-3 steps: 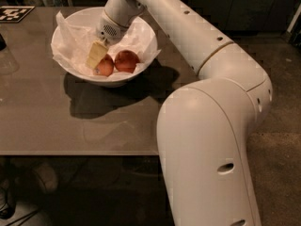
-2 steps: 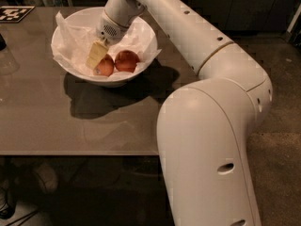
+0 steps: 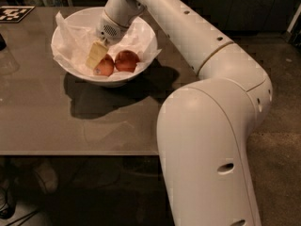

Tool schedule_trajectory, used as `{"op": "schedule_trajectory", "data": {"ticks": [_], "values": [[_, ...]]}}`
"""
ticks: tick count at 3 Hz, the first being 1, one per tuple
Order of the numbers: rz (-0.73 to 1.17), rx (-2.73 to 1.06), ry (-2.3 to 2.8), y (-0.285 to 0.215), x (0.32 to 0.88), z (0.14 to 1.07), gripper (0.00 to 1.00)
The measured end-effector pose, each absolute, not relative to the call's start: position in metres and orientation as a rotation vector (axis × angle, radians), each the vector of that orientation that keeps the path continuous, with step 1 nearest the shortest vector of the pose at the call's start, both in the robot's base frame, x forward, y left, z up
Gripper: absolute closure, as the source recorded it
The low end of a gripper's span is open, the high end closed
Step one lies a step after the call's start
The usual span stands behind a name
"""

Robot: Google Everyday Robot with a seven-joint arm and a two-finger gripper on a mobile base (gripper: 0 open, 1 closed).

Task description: Pick apple from white bowl

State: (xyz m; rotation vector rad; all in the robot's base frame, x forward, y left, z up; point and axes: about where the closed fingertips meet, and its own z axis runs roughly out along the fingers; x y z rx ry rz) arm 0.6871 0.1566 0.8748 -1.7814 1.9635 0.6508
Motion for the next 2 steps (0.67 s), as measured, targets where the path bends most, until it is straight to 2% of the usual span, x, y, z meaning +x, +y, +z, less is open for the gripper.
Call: {"op": "schedule_trajectory", "data": {"ticks": [1,2], "values": [[0.651,-1.781,1.963,0.1566,0.6871,0.8747,0.15],[0.651,-1.781,1.963,0.1566,0.6871,0.8747,0.0]]}}
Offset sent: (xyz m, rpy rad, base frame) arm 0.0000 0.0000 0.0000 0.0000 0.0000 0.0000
